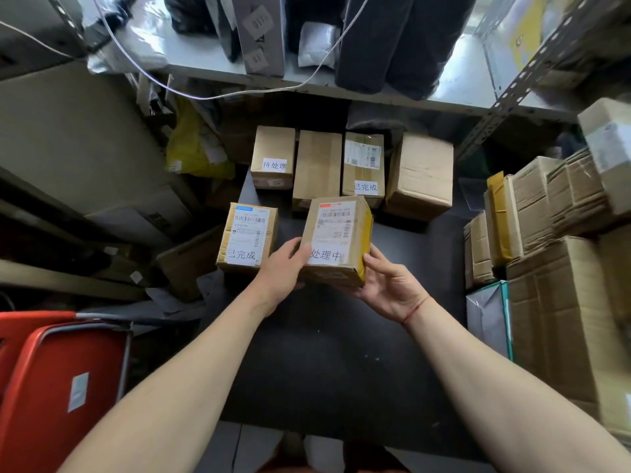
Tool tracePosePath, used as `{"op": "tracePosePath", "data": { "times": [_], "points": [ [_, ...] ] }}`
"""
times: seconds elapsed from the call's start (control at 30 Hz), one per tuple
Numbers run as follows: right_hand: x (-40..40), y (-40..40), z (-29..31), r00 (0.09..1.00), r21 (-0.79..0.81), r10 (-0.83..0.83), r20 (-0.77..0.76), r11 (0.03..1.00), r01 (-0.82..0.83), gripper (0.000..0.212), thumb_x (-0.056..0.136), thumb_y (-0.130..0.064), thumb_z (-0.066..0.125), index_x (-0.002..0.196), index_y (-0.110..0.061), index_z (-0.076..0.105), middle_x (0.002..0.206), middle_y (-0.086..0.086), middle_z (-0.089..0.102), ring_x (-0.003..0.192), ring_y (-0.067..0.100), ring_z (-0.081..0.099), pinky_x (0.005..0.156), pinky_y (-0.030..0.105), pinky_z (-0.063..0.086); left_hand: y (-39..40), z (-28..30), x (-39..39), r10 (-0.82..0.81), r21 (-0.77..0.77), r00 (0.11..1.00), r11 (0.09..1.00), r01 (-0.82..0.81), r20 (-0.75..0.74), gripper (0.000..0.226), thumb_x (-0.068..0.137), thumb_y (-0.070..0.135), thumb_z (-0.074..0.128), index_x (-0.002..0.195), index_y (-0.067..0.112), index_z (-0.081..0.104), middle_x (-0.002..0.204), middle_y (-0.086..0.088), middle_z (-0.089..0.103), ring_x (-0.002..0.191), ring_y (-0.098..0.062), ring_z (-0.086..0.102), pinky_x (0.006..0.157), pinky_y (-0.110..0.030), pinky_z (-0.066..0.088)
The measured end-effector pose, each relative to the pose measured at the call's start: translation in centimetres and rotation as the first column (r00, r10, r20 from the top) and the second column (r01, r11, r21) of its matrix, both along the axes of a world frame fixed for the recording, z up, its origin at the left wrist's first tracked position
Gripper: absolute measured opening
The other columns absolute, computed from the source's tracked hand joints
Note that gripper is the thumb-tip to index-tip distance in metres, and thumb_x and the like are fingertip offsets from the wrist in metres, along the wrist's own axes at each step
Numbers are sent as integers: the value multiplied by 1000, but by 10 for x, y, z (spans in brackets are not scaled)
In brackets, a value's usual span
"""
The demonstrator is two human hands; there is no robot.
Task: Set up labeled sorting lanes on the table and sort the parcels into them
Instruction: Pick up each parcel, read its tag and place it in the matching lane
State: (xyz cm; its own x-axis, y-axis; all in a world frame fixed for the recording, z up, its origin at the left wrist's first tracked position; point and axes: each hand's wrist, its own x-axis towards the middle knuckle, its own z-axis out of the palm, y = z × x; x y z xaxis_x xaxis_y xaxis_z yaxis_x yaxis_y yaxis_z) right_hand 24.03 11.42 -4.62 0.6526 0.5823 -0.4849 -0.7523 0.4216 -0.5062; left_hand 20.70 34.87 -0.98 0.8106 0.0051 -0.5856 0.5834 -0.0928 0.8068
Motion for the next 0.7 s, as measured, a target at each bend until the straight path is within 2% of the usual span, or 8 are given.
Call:
{"op": "tracePosePath", "data": {
  "times": [0.07,0.13,0.23,0.3,0.37,0.53,0.6,0.7],
  "points": [
    [1,-3,-1,1000,-19,-6,-12,1000,6,58,108,-7,48,163,-23,37,163,18,43,151,39,41,121,61,37,-2,-1,-1,26,-61,999,998,-23,36,45,110,41,52,154,32,49,129,10,72,121,-15,68,100,-40,60],
    [3,-3,0,999,-88,-32,-22,996,30,64,104,-6,57,161,-29,39,157,16,52,142,37,53,104,53,55,-1,-2,-1,39,-30,996,999,-37,75,45,109,35,57,153,32,49,126,10,72,116,-12,71,90,-31,62],
    [6,-1,8,997,-354,-56,62,932,74,66,101,-7,63,156,-36,43,140,15,66,122,31,70,84,41,62,2,-3,0,56,59,993,996,-62,100,57,102,38,67,154,44,44,131,10,71,120,-14,69,98,-41,61],
    [8,5,15,986,-503,53,156,864,33,55,104,-21,64,154,-37,48,133,6,71,113,22,74,85,38,61,4,-4,-1,42,138,993,989,-57,108,61,98,43,70,151,51,43,137,12,68,128,-14,64,106,-47,56],
    [9,11,20,972,-578,152,181,816,-20,50,102,-33,68,149,-41,51,130,0,74,114,20,73,93,43,61,3,-2,-1,14,208,990,977,-44,141,61,100,40,69,154,46,43,140,16,63,130,-7,57,108,-39,52],
    [6,19,20,913,-718,305,271,696,-19,73,100,-13,70,160,-39,36,136,1,68,117,20,73,96,49,62,3,1,2,5,332,984,941,-65,179,47,106,36,61,152,35,53,141,7,65,121,-6,59,83,-17,49],
    [5,23,24,901,-739,313,301,674,13,72,101,-14,68,159,-40,36,136,1,68,114,19,73,93,47,63,6,3,1,5,357,984,932,-69,179,46,106,33,61,151,33,54,142,6,66,127,-10,61,87,-20,51],
    [2,26,35,885,-773,326,332,632,56,69,101,-16,70,158,-38,39,134,2,66,110,19,74,87,41,66,9,7,-3,13,362,984,929,-77,177,48,105,33,62,152,34,52,143,4,66,132,-15,61,102,-36,56]
  ]
}}
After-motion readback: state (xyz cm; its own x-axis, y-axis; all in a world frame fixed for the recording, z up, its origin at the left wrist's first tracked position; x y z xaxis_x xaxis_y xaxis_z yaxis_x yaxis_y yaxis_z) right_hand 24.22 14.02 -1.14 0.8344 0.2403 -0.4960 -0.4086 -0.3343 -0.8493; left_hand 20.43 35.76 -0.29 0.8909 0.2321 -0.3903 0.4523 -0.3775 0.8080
